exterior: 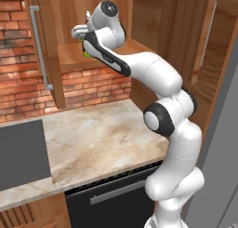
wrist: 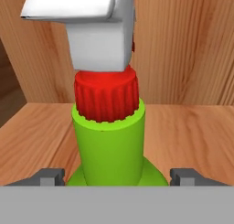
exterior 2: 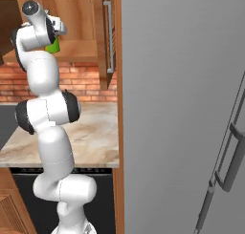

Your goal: Move the cutting board and knife to the sink. Then move spray from the cabinet to the counter.

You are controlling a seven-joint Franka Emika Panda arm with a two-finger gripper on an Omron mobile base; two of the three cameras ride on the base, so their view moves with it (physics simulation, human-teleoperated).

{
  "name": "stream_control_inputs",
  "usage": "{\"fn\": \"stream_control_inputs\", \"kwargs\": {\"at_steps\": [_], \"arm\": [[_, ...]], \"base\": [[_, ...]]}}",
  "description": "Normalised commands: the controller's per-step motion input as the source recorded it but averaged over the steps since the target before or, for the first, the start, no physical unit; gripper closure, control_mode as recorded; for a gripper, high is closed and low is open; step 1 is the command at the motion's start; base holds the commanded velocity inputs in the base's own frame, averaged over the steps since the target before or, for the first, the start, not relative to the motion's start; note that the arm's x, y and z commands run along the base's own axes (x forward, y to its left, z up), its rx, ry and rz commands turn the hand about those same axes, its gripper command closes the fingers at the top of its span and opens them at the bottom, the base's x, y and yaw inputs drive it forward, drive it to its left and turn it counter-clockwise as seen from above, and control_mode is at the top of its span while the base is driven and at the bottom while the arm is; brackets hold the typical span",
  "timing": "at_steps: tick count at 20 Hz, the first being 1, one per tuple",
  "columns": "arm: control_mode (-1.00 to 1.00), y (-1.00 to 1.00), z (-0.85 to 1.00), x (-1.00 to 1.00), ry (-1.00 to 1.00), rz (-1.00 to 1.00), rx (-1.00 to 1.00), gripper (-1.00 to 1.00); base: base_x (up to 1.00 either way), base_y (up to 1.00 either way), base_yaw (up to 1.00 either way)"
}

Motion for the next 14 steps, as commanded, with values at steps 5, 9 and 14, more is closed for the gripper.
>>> {"fn": "stream_control_inputs", "kwargs": {"at_steps": [5, 9, 14], "arm": [[-1.0, 0.0, 0.0, 0.0, 0.0, 0.0, 0.0, 1.0], [-1.0, 0.0, 0.0, 0.0, 0.0, 0.0, 0.0, 1.0], [-1.0, -0.01, 0.0, 0.0, 0.0, 0.0, 0.0, 1.0]], "base": [[0.0, 0.0, 0.0], [0.0, 0.0, 0.0], [0.0, 0.0, 0.0]]}}
